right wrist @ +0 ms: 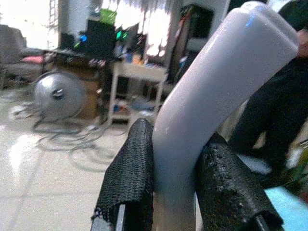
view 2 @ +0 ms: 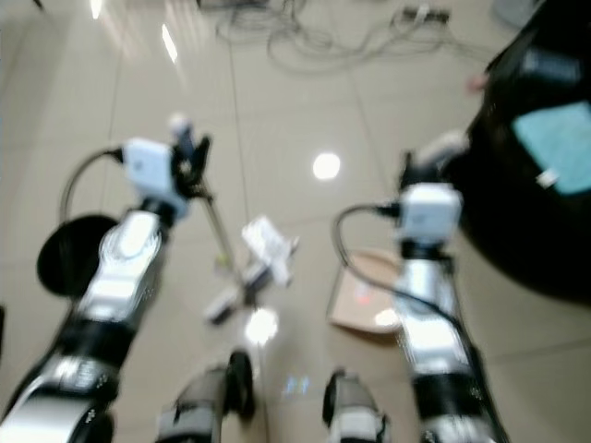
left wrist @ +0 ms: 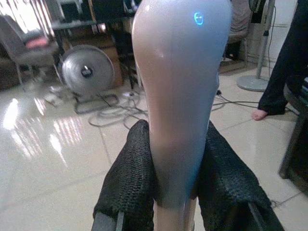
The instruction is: Sweep floor
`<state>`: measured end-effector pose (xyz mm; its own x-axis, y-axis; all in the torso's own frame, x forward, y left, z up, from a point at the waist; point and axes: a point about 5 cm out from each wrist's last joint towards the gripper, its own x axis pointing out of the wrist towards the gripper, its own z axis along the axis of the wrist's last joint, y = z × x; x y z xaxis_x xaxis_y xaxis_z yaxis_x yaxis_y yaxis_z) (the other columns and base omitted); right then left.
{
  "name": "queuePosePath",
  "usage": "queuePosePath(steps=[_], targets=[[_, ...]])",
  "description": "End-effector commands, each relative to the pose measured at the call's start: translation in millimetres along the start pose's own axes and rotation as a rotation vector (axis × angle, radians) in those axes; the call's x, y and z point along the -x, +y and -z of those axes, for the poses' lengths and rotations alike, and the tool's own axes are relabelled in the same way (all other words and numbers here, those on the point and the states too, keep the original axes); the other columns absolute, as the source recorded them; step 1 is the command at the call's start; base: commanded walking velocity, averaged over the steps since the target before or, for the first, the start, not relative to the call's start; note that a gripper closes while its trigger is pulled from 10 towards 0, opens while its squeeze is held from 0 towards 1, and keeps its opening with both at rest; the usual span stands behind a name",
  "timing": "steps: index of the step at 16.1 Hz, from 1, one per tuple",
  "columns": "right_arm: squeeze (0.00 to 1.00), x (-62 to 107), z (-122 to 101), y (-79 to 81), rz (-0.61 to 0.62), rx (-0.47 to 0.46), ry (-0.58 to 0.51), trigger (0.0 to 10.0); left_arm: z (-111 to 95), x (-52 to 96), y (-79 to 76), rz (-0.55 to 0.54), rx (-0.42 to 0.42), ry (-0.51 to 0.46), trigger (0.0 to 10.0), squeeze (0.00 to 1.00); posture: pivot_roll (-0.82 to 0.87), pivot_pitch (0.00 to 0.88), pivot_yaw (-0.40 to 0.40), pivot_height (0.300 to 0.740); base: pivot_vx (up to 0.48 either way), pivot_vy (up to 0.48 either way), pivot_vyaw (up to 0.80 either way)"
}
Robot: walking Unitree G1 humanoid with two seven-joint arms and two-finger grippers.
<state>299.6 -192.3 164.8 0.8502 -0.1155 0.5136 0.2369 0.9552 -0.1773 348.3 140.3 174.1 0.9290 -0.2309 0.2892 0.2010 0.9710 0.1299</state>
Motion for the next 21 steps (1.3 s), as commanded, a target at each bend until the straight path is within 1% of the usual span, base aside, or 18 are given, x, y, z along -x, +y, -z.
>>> queuePosePath(steps=[1,3,4,8,11,14,16,21], targets=[[0.00,0.3,-8.2,1.6,-0.008,-0.042,-0.005,10.0,-7.9,2.3,0.3,0.019,-0.023,-0.015,10.0,0.00,0.00,0.130,0.024,0.740,0.000,0.000,0.00],[0.00,6.3,-13.6,-2.5,-0.015,-0.127,0.081,10.0,-14.6,17.1,0.5,0.058,-0.024,-0.004,10.0,0.00,0.00,0.108,0.028,0.740,0.000,0.000,0.00],[0.00,10.8,-21.7,-6.4,0.001,-0.191,0.130,10.0,-17.2,28.7,-3.1,0.086,-0.029,0.027,10.0,0.00,0.00,0.109,0.029,0.740,0.000,0.000,0.00],[0.00,18.9,-46.2,-12.1,-0.014,-0.249,0.141,10.0,-25.2,46.6,-8.0,0.068,-0.029,0.016,10.0,0.00,-0.02,0.095,0.037,0.740,0.000,0.000,0.00],[0.00,29.1,-50.8,-13.9,-0.003,-0.279,0.199,10.0,-31.8,50.1,-15.7,0.102,-0.060,0.029,10.0,0.00,-0.01,0.096,0.036,0.740,0.184,0.000,0.00],[0.00,35.4,-50.8,-14.6,0.012,-0.279,0.235,10.0,-33.5,49.9,-17.7,0.114,-0.060,0.041,10.0,0.00,-0.01,0.097,0.056,0.740,0.366,0.000,0.00],[0.00,39.2,-52.4,-17.0,0.031,-0.275,0.255,10.0,-35.3,49.1,-21.7,0.140,-0.062,0.051,10.0,0.00,-0.01,0.101,0.070,0.740,0.390,0.000,0.00],[0.00,43.5,-53.0,-20.7,0.049,-0.262,0.276,10.0,-34.4,48.8,-22.6,0.143,-0.054,0.067,10.0,0.00,-0.02,0.105,0.071,0.740,0.397,0.000,0.00]])
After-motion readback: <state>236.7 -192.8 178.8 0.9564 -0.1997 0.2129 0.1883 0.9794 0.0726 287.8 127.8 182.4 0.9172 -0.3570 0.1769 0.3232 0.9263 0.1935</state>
